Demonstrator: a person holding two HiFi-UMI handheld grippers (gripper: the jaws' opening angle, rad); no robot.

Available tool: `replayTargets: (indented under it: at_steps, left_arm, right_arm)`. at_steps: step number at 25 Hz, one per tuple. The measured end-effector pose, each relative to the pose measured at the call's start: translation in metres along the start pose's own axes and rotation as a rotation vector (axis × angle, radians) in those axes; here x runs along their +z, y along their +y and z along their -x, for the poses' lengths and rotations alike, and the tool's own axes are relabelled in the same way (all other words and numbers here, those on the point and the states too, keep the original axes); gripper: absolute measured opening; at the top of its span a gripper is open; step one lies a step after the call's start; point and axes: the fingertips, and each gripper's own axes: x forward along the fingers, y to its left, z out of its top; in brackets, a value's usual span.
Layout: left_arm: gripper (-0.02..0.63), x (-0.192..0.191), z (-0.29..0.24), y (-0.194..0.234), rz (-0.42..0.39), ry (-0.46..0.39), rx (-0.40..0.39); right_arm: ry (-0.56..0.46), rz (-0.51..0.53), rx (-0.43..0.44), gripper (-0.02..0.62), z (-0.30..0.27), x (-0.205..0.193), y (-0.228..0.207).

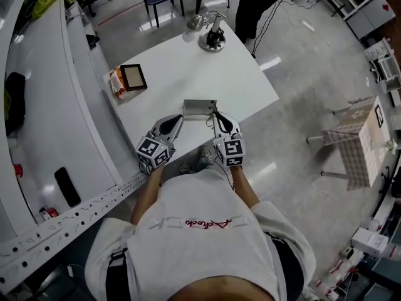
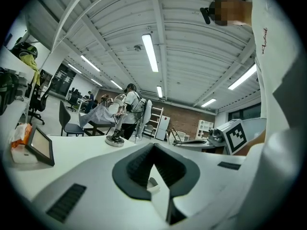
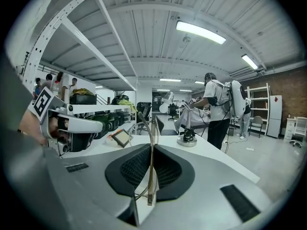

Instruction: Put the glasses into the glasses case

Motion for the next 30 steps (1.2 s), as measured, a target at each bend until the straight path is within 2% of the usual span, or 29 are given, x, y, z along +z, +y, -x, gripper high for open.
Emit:
replayTargets:
  at_steps: [10,21,23,26,28,30]
  left_arm:
    - [0.014,-0.024,-0.014,0.012,0.053,0.056,0.031]
    - [0.014,-0.041,-0.014,0.021,0.108,0.079,0.082]
    - [0.014,-0.043,-0.013,0.022,0.115,0.079,0.091]
    - [0.014,-0.043,-0.013,0.024,0.121,0.071,0.101]
    - [0.014,-0.043,-0.012,0.025,0.124,0.065,0.111]
    - [0.014,-0.044,-0.01,0.025,0.129,0.061,0.119]
  right_arm:
    - [0.098,-0.04,0.037,0.018,-0.009,-0.037,-0.007]
    - [0.271,-0.039,0.171,0.018,-0.009,-0.099,0.027]
    - [0.3,0.008,0.201,0.018,-0.01,-0.107,0.032]
    - [0.336,0.154,0.251,0.018,-0.016,-0.113,0.036]
    - [0.353,0.311,0.296,0.017,-0.021,-0.117,0.041]
    - [0.372,0.53,0.352,0.018,-0.023,-0.123,0.048]
